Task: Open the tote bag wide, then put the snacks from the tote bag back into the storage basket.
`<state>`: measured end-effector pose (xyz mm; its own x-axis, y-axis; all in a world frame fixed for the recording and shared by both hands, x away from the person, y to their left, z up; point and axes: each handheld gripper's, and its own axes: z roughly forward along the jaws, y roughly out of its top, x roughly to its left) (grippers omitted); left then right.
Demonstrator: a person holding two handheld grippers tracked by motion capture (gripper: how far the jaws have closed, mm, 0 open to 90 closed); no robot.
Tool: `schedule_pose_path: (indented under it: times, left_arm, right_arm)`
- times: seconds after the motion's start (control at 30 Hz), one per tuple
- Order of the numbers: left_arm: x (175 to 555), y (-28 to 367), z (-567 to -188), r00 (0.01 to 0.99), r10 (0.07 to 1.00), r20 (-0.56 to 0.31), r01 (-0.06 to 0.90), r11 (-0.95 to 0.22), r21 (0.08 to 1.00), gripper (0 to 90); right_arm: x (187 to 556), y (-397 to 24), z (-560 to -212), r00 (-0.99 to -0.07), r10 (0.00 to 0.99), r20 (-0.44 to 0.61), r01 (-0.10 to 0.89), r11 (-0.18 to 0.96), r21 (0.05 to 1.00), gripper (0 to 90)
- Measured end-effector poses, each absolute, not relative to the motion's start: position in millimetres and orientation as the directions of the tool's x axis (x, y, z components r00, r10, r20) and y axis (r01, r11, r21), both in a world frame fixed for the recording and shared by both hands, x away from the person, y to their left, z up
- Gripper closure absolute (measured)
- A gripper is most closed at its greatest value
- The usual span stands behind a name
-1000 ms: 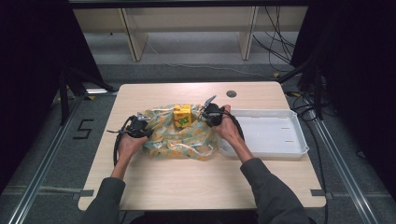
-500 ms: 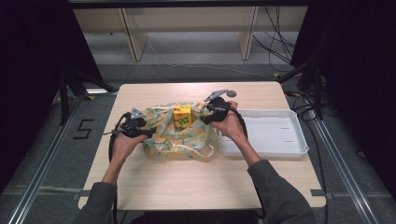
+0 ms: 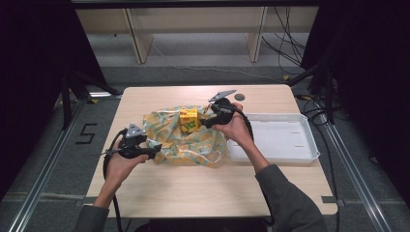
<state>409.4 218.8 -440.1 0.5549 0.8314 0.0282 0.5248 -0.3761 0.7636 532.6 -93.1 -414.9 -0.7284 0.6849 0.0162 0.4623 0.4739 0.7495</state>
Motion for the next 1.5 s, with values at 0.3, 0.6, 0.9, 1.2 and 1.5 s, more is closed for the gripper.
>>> schedule_pose_path:
  times: [0.3, 0.6, 0.9, 1.2, 1.5]
  left_arm:
    - [365.3, 213.5, -457.0, 0.530, 0.848, 0.016, 0.508, -0.332, 0.794, 28.0]
    - [330.0, 202.3, -474.4, 0.564, 0.826, -0.004, 0.521, -0.353, 0.777, 24.0]
    - [304.6, 199.4, -485.2, 0.572, 0.820, -0.012, 0.526, -0.356, 0.773, 22.0]
    - [292.7, 202.5, -492.6, 0.588, 0.809, 0.003, 0.536, -0.392, 0.748, 21.9]
    - [291.1, 204.1, -494.0, 0.580, 0.815, 0.022, 0.535, -0.400, 0.744, 21.9]
  right_arm:
    - [532.8, -79.2, -418.9, -0.724, 0.689, 0.031, 0.457, 0.446, 0.769, 25.0]
    - [532.4, -69.7, -419.9, -0.728, 0.684, 0.043, 0.478, 0.461, 0.748, 20.5]
    - [534.4, -57.9, -421.0, -0.750, 0.660, 0.027, 0.454, 0.485, 0.747, 16.8]
    - [537.9, -46.8, -415.9, -0.739, 0.673, 0.028, 0.470, 0.485, 0.737, 16.6]
    - [544.0, -30.6, -413.5, -0.687, 0.725, 0.041, 0.523, 0.454, 0.721, 16.5]
